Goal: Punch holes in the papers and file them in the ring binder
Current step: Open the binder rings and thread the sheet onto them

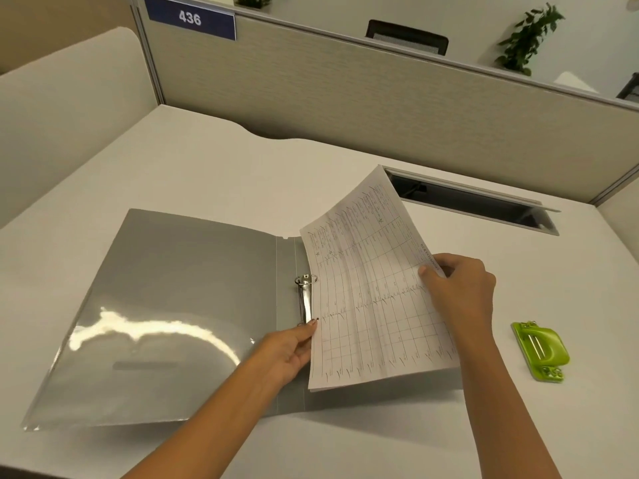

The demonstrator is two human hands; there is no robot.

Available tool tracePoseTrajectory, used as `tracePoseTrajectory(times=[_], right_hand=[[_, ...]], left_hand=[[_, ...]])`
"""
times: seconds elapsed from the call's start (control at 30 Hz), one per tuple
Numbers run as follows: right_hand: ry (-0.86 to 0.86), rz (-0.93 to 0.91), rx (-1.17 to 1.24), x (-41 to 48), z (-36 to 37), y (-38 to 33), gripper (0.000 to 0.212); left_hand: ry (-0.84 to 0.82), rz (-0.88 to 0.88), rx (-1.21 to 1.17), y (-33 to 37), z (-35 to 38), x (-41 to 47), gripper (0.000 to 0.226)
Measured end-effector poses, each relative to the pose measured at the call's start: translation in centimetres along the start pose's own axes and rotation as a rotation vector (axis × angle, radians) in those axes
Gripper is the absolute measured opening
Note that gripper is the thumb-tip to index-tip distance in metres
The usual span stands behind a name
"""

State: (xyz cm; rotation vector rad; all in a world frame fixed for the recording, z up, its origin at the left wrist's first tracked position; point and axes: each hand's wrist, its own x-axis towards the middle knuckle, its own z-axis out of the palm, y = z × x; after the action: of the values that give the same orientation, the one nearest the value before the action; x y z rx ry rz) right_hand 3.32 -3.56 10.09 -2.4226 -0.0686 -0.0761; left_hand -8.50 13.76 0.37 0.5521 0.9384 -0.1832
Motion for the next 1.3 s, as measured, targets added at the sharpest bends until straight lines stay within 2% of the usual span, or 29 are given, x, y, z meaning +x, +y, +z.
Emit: tracePoseTrajectory(times=[0.33,0.57,0.97,1.13,1.3], right_hand=[[0.003,0.004,0.01,0.4,0.3,0.1,0.03],[-0.002,-0.007,0.014,0.5,0.4,-0.1,0.029],[-0.011,0.003,-0.021,0.4,0.8,1.8,0.029],[-0.038,0.078,-0.018,0.6,1.6,3.6,0.032],[-0.072,0.152,0.013,0.6,2.6,5.0,0.034]], left_hand=[[0.077,0.207,0.163,-1.7,-0.1,0.5,0.011],[0.123,0.267,0.268,-1.8,0.3,-0.2,0.002],[0.132,0.362,0.375,-1.9,-0.7,-1.0,0.011],[0.244,0.567,0.621,-1.2,-1.0,-1.5,0.006],[0.341,0.673,0.869,-0.6,-1.7,-1.2,0.017]])
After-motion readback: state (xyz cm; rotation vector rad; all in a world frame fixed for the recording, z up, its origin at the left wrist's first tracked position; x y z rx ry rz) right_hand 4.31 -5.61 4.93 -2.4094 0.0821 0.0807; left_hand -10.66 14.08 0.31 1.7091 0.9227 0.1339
